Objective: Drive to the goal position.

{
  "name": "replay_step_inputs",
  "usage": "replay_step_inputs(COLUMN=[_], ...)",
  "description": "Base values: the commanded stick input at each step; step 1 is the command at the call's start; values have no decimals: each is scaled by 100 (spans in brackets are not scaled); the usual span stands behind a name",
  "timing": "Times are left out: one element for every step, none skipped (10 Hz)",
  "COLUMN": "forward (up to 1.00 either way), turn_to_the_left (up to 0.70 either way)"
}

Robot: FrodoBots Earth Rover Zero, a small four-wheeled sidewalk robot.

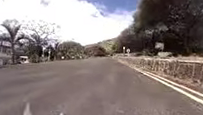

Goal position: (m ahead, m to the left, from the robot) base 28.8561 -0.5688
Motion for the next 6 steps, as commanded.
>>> replay_step_inputs(forward=[85, 85, 85, 85, 85, 85], turn_to_the_left=[-34, -25, -9, 0, 0, 0])
